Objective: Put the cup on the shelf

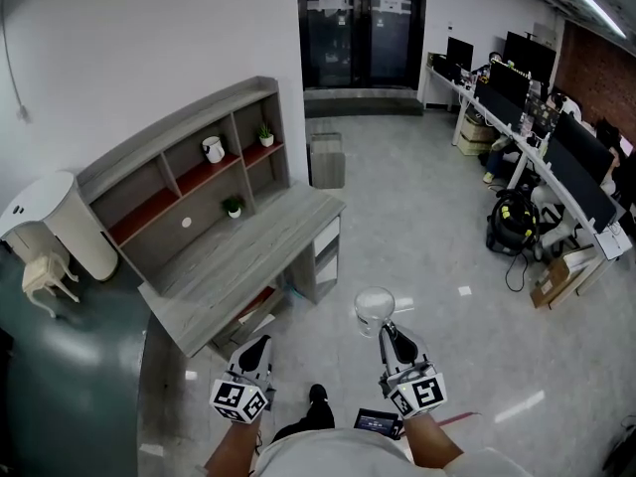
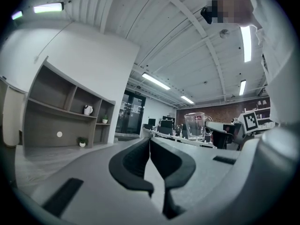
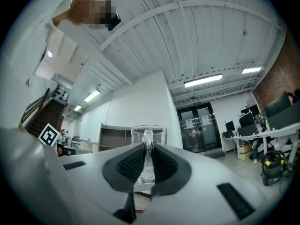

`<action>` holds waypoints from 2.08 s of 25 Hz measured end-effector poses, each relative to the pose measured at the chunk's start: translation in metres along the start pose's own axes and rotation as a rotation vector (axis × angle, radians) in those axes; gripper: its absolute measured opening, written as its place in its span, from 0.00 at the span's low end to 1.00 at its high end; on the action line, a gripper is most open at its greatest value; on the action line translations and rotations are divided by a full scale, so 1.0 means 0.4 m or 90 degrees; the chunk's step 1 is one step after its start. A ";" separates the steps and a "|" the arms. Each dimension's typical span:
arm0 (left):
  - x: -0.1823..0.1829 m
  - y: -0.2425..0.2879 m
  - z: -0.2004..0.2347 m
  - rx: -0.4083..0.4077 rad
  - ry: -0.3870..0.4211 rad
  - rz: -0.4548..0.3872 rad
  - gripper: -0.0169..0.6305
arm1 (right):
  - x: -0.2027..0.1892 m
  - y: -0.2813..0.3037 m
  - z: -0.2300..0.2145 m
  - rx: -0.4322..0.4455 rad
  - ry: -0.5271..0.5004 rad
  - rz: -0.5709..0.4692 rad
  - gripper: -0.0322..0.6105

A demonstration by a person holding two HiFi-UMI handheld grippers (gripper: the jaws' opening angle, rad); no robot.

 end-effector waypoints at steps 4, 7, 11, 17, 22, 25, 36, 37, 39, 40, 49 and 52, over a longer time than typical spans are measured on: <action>0.007 0.091 0.062 -0.002 0.000 -0.001 0.05 | -0.027 0.088 -0.043 -0.003 0.007 0.002 0.12; 0.011 0.159 0.107 -0.005 -0.003 0.001 0.05 | -0.046 0.157 -0.077 -0.006 0.012 0.009 0.12; 0.012 0.259 0.173 -0.015 -0.007 0.002 0.05 | -0.065 0.265 -0.118 -0.001 0.004 0.009 0.12; 0.012 0.391 0.276 -0.022 -0.010 -0.010 0.05 | -0.104 0.416 -0.157 0.014 -0.007 0.005 0.12; 0.022 0.480 0.333 -0.028 -0.006 -0.021 0.05 | -0.118 0.514 -0.190 0.026 -0.029 0.002 0.12; 0.025 0.520 0.363 -0.028 -0.006 -0.029 0.05 | -0.131 0.558 -0.200 0.033 -0.034 0.006 0.12; -0.021 0.657 0.460 -0.029 -0.014 -0.017 0.05 | -0.199 0.696 -0.273 0.024 -0.017 0.004 0.12; -0.027 0.673 0.471 -0.029 -0.014 -0.014 0.05 | -0.207 0.714 -0.283 0.022 -0.015 0.001 0.12; -0.038 0.703 0.488 -0.025 -0.014 -0.010 0.05 | -0.219 0.744 -0.302 0.022 -0.009 -0.005 0.12; -0.042 0.719 0.493 -0.022 -0.014 -0.009 0.05 | -0.224 0.756 -0.313 0.024 -0.007 -0.007 0.12; -0.071 0.908 0.577 0.023 -0.009 -0.004 0.05 | -0.299 0.959 -0.453 0.066 0.016 -0.019 0.12; -0.076 0.985 0.603 0.043 -0.010 -0.001 0.05 | -0.319 1.045 -0.521 0.083 0.023 -0.018 0.12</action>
Point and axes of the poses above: the fingertips, and each gripper's own axes: y forward along the fingers, z to its left, x out of its top, the point moved 7 cm from there along -y, backward along the fingers, and after that the axes turned 6 degrees about -z, right-handed, at the moved point
